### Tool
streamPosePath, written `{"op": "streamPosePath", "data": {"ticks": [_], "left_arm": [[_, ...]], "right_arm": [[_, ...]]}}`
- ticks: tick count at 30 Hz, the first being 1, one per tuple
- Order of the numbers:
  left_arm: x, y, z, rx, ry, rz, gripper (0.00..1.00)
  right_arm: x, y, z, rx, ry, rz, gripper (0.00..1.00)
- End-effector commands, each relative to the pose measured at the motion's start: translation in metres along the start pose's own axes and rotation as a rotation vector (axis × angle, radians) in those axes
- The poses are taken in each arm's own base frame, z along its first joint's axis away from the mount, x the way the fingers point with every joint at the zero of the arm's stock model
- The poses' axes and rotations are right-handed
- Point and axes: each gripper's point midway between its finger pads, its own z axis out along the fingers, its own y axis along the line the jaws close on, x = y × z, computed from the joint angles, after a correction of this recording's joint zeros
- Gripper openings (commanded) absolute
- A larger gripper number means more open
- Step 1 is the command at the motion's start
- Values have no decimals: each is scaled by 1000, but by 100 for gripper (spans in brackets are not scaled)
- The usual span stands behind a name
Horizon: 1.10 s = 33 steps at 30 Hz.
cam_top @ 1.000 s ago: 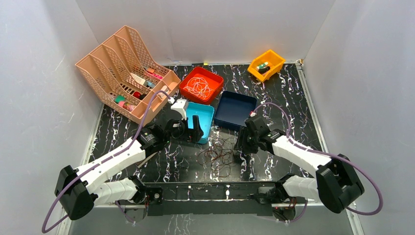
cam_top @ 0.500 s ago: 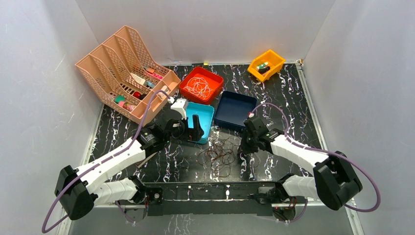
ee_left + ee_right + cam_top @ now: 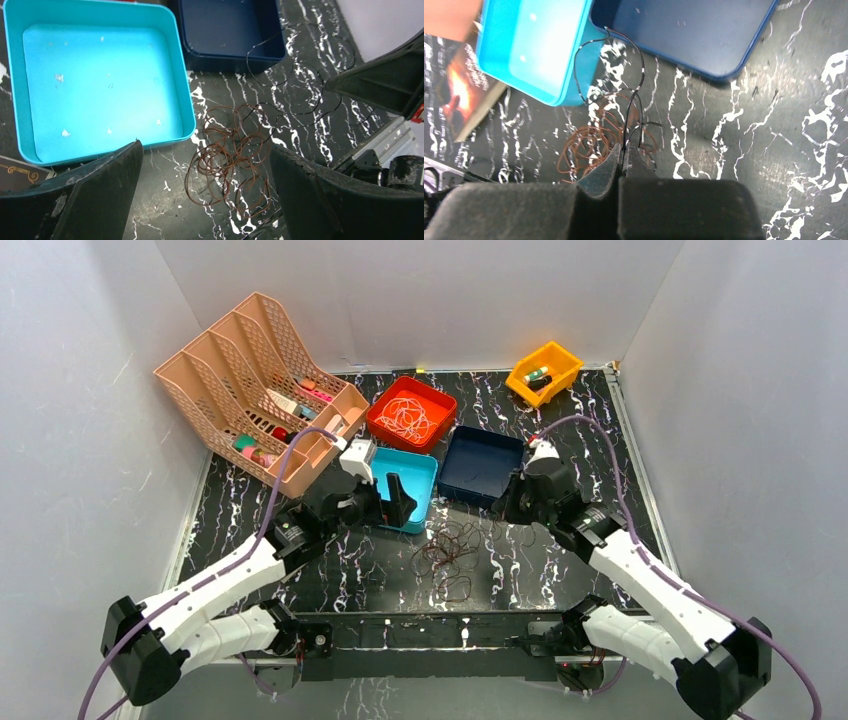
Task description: Untangle the cables
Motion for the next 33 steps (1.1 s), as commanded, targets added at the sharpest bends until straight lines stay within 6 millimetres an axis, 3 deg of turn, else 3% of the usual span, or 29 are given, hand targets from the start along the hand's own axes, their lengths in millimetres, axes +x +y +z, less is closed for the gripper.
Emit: {"op": "streamPosePath", "data": {"ticks": [1, 10, 15, 23, 33], "left_arm": [[-27, -23, -8, 128, -140, 46, 98], [-33, -43, -2, 260, -212, 117, 98], [-34, -63, 1, 384, -264, 125, 97], [-18, -81, 13, 477, -321, 207, 98], [6, -127, 22, 523, -447, 383, 98]], "right_arm": [[-50, 22, -35, -52, -158, -36, 0], [-109, 49, -97, -121, -353, -53, 0], [-127, 57, -119, -139, -410, -38, 0], [-136, 78, -132, -235, -425, 53, 0], [-142, 91, -143, -311, -439, 161, 0]]}}
